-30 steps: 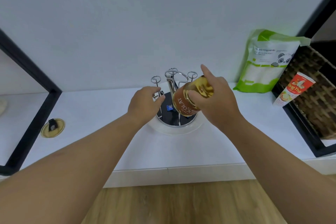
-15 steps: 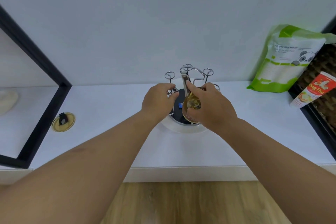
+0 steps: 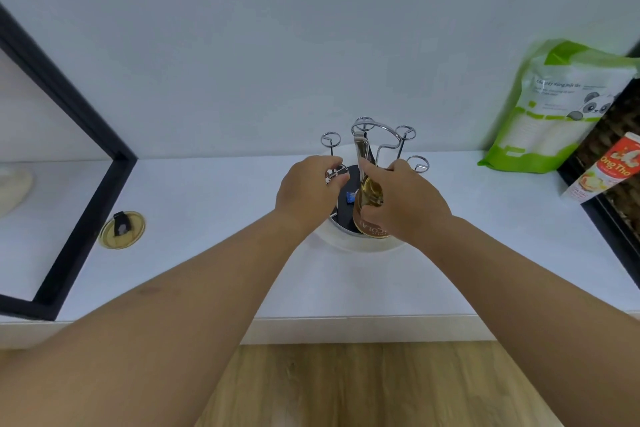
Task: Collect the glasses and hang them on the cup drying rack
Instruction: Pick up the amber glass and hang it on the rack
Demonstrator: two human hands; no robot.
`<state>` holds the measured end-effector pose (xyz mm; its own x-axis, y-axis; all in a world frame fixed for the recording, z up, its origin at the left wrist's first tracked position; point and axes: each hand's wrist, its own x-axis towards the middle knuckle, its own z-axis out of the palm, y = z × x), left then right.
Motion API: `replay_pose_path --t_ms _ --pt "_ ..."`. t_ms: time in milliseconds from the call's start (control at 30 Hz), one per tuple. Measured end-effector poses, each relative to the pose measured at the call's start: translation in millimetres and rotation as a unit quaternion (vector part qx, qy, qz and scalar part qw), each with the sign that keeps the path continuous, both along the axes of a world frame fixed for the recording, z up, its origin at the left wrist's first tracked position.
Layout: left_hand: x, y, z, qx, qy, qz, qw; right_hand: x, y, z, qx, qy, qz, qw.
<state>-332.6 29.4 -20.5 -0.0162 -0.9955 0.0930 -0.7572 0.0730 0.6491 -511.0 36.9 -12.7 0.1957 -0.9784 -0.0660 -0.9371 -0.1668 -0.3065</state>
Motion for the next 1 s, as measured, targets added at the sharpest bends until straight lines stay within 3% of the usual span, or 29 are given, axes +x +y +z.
replay_pose_path --t_ms 700,1000 --pt "3 0 8 0.029 -0.040 -0.017 0.999 -5 3 18 0.025 -0.062 0.003 0.998" --pt "-8 16 91 -0.024 -0.031 -0.012 0.999 -26 22 100 -0.049 -0.143 -0.041 0.988"
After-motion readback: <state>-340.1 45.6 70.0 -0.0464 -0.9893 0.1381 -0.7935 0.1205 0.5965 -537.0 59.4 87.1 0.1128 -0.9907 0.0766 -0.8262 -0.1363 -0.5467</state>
